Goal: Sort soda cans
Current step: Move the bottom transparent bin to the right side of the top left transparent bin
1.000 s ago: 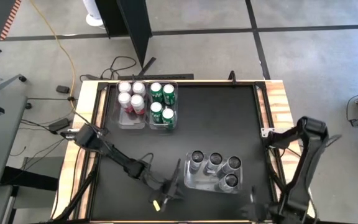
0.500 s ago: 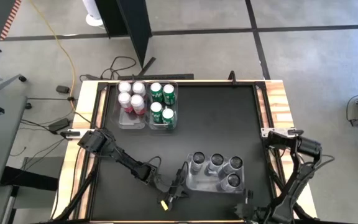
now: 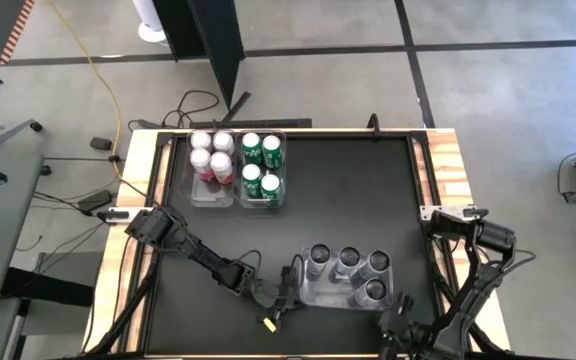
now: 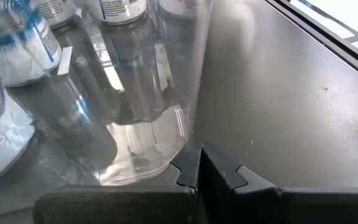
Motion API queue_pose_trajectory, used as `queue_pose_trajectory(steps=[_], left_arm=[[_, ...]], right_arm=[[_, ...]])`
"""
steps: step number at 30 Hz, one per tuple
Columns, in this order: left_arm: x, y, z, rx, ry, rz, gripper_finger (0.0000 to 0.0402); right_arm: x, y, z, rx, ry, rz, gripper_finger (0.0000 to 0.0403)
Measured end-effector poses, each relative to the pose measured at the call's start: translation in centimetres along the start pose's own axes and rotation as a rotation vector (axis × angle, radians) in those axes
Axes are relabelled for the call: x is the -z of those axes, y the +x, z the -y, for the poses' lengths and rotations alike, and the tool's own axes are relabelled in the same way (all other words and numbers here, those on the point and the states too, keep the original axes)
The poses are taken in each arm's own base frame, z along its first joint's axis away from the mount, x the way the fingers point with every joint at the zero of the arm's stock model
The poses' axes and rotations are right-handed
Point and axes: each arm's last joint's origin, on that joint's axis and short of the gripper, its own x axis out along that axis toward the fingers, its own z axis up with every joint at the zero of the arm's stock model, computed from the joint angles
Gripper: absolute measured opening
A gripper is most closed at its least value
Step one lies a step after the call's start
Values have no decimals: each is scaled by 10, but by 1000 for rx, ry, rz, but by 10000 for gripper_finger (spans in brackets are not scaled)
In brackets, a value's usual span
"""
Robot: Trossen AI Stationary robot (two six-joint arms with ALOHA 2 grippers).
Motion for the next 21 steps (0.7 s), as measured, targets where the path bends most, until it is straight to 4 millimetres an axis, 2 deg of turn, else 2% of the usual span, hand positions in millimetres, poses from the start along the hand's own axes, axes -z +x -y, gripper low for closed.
queue_pose_trajectory(steps=[21], left_arm=[[0,4,-21,-66,-81,-3,6]], right_arm=[[-21,19,7,108,13,-4,0]])
